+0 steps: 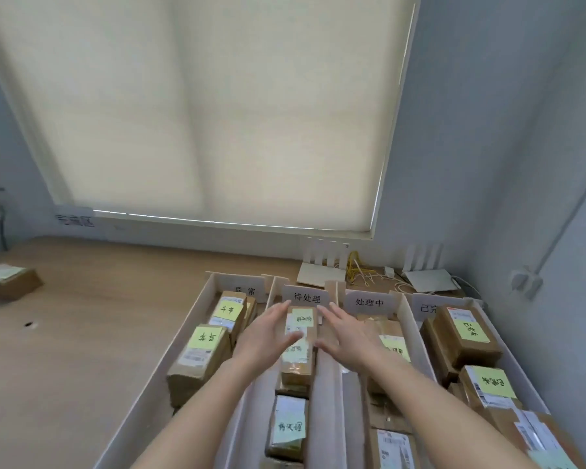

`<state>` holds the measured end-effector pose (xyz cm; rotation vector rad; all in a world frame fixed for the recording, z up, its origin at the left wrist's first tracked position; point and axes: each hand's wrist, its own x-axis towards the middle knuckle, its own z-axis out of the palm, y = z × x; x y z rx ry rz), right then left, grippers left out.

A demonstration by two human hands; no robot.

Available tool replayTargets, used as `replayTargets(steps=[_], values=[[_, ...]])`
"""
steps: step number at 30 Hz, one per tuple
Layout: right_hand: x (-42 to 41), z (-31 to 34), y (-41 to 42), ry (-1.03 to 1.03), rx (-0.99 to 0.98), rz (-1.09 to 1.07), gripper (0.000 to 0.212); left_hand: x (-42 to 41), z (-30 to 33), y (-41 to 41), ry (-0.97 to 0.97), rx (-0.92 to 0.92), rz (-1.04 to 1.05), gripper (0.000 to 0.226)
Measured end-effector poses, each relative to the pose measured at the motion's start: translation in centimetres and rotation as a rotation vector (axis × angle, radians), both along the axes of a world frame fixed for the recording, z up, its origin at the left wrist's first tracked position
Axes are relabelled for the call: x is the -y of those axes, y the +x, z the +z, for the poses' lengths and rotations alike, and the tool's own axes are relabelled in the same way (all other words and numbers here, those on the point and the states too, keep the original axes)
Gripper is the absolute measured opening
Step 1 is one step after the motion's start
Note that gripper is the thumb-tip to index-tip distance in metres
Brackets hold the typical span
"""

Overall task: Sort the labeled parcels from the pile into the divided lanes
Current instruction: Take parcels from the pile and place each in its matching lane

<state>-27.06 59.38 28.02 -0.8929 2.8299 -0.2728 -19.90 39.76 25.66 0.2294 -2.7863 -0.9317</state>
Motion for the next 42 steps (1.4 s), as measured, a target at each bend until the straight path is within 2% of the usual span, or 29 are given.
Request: replayTargets(steps=[4,8,11,16,20,27,35,42], values=[[10.8,5.4,9.9,-0.019,-0.082,0.161,0.077,10.6,4.9,11.4,-0.047,-0.053,0.081,0.076],[21.4,9.2,21.1,-0.029,-0.12,0.324,0.076,22.1,8.3,25.4,-0.128,-0.021,0.239,0.095],[28.6,12.1,28.8,-0.074,-0.141,0.43,0.075,29.0,11.2,36.5,-0.176,0.004,0.396,0.084],[39.2,15.9,40.2,-0.138,-0.178,0.645,0.072,36.1,15.6,52.2,-0.263,0.013,0.643,0.074],[45.4,18.1,47.5,-0.196,-0.214,0.78,0.071,39.3,17.3,60.1,-0.27,-0.007,0.751,0.074],[51.0,18.2,51.2,-0.157,-0.207,0.856,0.071,43.1,18.3,63.9,-0.254,0.013,0.787,0.075],[58.9,16.6,47.1,-0.093,-0.221,0.776,0.072,51.5,17.3,61.9,-0.246,0.049,0.773,0.075],[69.7,16.1,40.4,-0.063,-0.224,0.722,0.07,62.1,17.1,55.1,-0.238,0.046,0.73,0.074]])
